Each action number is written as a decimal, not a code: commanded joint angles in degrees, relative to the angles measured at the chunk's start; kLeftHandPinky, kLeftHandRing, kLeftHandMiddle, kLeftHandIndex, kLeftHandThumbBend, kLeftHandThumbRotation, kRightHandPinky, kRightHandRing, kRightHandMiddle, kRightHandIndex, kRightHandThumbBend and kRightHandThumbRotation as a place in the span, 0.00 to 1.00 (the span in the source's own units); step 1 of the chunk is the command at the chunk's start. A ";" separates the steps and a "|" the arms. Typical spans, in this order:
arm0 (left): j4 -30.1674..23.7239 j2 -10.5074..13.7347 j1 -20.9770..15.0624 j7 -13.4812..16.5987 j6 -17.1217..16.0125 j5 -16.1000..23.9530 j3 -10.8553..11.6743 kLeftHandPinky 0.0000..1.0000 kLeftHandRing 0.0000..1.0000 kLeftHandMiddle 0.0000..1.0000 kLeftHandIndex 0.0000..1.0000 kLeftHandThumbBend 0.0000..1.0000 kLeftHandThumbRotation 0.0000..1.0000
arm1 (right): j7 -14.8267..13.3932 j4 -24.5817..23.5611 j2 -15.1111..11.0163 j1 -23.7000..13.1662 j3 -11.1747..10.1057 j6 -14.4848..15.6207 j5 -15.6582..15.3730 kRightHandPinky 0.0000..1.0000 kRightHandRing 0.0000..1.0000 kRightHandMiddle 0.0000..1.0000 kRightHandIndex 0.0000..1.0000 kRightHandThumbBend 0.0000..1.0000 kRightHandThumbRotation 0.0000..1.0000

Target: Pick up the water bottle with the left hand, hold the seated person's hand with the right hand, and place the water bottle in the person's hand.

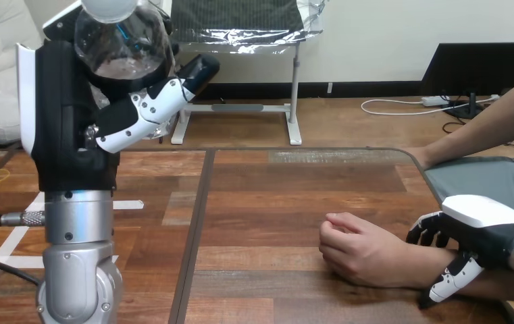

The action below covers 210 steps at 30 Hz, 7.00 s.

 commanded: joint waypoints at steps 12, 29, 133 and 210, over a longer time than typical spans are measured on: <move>-0.06 0.48 -4.18 0.12 -2.44 -0.51 1.37 0.22 0.30 0.37 0.37 0.58 0.00 | 1.98 1.73 3.86 0.17 2.91 5.34 1.03 0.52 0.72 0.78 0.77 1.00 0.30; -0.47 -0.09 -4.02 0.29 -2.02 -1.10 1.73 0.22 0.30 0.36 0.37 0.60 0.00 | -0.36 5.42 5.26 -0.72 5.45 5.58 0.37 0.48 0.67 0.76 0.74 0.97 0.30; 6.84 -0.66 -5.55 -2.09 -3.15 -3.98 0.75 0.23 0.30 0.37 0.39 0.57 0.00 | 2.65 0.43 2.66 -5.98 -0.39 6.33 11.27 0.22 0.28 0.36 0.39 0.89 0.01; 33.17 -4.85 -14.18 -1.48 -10.36 -3.26 -0.64 0.23 0.29 0.36 0.37 0.50 0.00 | 7.52 -14.44 0.40 -10.06 -6.58 11.74 15.78 0.25 0.30 0.37 0.39 0.95 0.11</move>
